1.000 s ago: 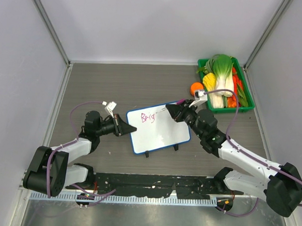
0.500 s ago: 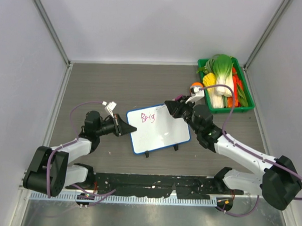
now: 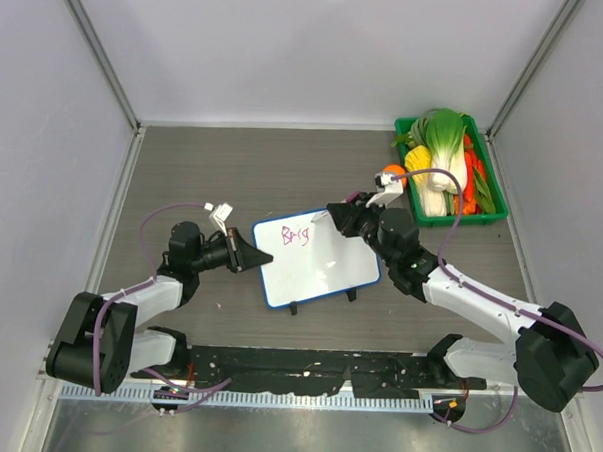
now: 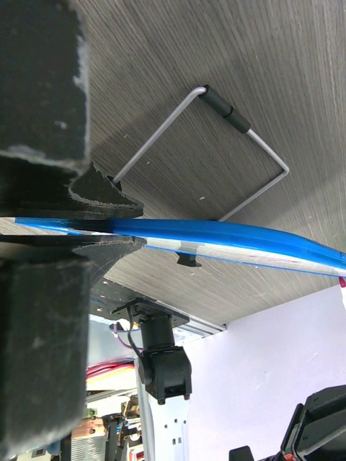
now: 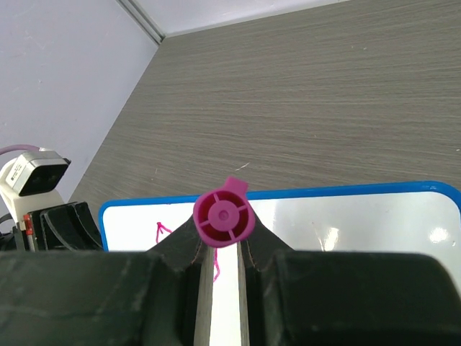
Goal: Write a sentence on the whiteboard
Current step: Write with the whiteboard marker on the whiteboard.
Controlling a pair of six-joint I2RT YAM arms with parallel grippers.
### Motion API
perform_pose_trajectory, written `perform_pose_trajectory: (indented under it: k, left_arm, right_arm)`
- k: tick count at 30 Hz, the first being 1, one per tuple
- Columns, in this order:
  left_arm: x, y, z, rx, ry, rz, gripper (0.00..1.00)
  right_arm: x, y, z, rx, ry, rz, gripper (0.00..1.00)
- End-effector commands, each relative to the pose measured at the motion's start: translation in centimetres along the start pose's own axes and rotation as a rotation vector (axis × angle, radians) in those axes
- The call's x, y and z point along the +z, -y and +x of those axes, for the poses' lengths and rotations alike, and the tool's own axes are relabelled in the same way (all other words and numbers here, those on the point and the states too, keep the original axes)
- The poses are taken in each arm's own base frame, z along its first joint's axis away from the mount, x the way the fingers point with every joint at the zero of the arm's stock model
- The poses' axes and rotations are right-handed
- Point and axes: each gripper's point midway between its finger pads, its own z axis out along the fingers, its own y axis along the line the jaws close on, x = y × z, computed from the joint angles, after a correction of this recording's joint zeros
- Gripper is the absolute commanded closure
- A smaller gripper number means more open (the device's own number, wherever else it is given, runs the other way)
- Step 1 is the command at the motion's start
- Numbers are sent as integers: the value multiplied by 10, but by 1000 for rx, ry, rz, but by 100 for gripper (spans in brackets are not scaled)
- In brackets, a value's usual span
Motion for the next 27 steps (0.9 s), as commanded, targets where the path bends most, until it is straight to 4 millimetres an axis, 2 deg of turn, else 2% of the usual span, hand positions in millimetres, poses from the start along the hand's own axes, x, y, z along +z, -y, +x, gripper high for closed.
perform_pose_trajectory:
  k: [1, 17, 27]
  left_arm:
    - [0, -25, 2, 30, 11, -105, 100]
    - [0, -26, 2, 24, 10, -108, 100]
    - [0, -24, 1, 29, 12, -104, 100]
  right_arm:
    - [8, -13, -24, 20, 76, -30, 99]
    - [3, 4, 5, 13, 0, 9, 99]
    - [-6, 7, 22, 23, -53, -5, 99]
